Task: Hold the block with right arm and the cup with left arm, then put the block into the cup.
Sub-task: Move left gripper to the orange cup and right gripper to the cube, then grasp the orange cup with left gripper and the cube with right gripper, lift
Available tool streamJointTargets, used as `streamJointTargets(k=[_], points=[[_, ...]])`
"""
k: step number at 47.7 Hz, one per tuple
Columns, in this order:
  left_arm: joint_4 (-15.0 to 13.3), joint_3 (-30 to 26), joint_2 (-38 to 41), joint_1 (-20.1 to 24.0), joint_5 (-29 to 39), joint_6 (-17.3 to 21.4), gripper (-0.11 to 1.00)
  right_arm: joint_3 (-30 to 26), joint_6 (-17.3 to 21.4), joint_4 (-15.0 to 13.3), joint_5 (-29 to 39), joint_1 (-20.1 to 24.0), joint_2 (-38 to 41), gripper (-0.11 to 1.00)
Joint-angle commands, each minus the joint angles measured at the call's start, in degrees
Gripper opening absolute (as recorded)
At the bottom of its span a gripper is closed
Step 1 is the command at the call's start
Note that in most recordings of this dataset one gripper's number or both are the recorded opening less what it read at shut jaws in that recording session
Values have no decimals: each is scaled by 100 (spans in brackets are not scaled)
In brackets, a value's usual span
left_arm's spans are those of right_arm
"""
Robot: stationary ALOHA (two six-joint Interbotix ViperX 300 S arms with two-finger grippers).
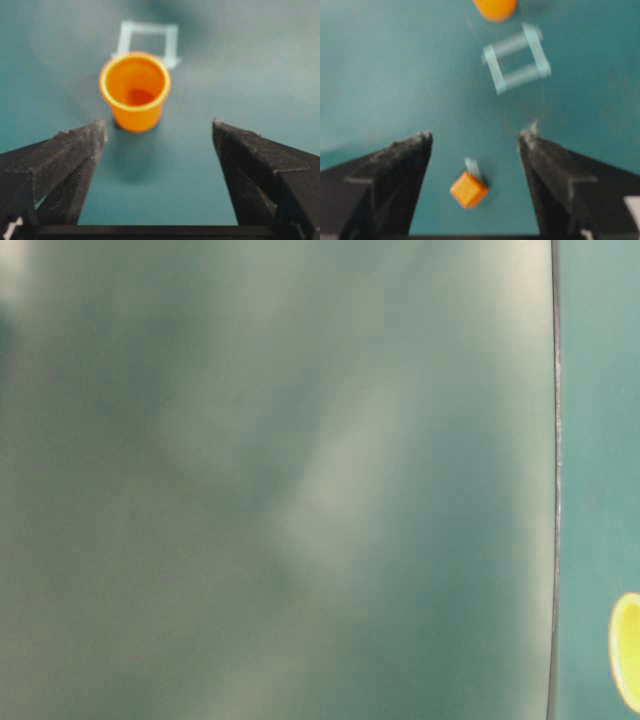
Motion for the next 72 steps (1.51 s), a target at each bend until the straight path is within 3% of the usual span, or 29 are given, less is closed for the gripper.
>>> streamJointTargets(k=[1,14,25,38,52,72], points=[[18,-237,378,9,-26,-9,83,-272,466,26,431,114,176,67],[18,-703,1617,9,-176,-9,88,-562,2013,26,1143,457,861,68],[9,-809,2303,26,-668,-18,88,-870,2698,26,1169,782,1397,68],[18,-686,3094,79,-1608,0,88,-1257,2760,18,1195,1107,1942,68],[9,-835,3454,501,-2250,0,88,-1433,2769,9,1195,1230,2136,68],[18,-1204,3762,387,-2303,-18,88,-1424,2777,0,1195,1230,2145,68]])
